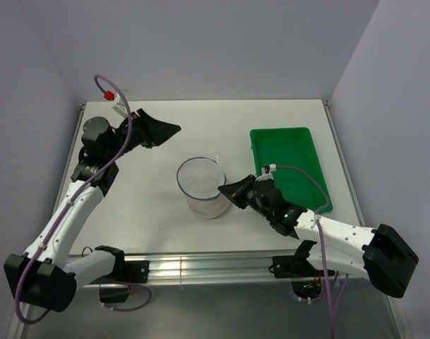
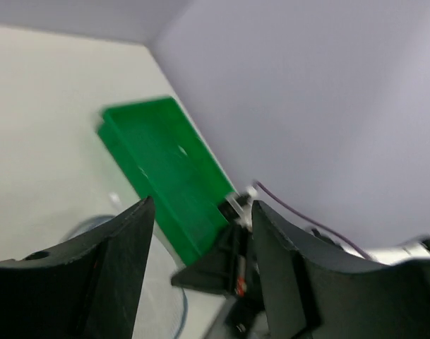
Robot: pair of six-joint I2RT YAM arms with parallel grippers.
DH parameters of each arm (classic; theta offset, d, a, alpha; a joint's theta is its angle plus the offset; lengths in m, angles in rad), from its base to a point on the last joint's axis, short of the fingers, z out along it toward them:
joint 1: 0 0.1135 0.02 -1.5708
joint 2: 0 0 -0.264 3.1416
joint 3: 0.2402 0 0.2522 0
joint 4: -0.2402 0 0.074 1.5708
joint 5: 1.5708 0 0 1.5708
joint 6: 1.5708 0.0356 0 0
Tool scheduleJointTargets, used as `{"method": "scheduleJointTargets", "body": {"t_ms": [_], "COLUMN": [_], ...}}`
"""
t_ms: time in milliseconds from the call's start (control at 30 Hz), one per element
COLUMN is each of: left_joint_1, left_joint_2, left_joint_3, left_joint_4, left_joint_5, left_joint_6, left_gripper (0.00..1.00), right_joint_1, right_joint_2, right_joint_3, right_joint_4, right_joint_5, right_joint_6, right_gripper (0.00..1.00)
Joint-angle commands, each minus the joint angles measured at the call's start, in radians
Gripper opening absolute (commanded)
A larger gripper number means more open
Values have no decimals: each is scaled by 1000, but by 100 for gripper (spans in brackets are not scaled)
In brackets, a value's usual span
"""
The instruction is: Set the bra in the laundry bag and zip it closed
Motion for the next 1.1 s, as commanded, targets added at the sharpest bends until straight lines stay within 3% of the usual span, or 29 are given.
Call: {"method": "scheduleJointTargets", "body": {"t_ms": [0, 133, 167, 333, 467, 633, 1067], "left_joint_1": [-109, -364, -477, -825, -1035, -1133, -1130], "left_joint_2": [-18, -51, -58, -92, -6, 77, 55], "left_joint_3": [118, 123, 113, 10, -6, 5, -171], "left_joint_4": [-535, -644, -676, -701, -702, -653, -200], "left_joint_5": [-390, -752, -811, -1214, -1346, -1465, -1497], "left_joint_6": [338, 315, 295, 130, 28, -44, 59], "left_gripper": [64, 60, 59, 54, 49, 47, 48], "right_joint_1": [31, 61, 63, 72, 72, 74, 93], "right_joint_2": [-17, -23, -17, 18, 47, 60, 116], "right_joint_3": [79, 117, 132, 261, 327, 347, 536], "right_joint_4": [-120, -224, -252, -419, -462, -482, -758], "right_joint_5": [115, 200, 204, 215, 186, 162, 221], "right_joint_6": [55, 98, 113, 101, 87, 83, 50], "right_gripper": [0, 0, 0, 0, 0, 0, 0]}}
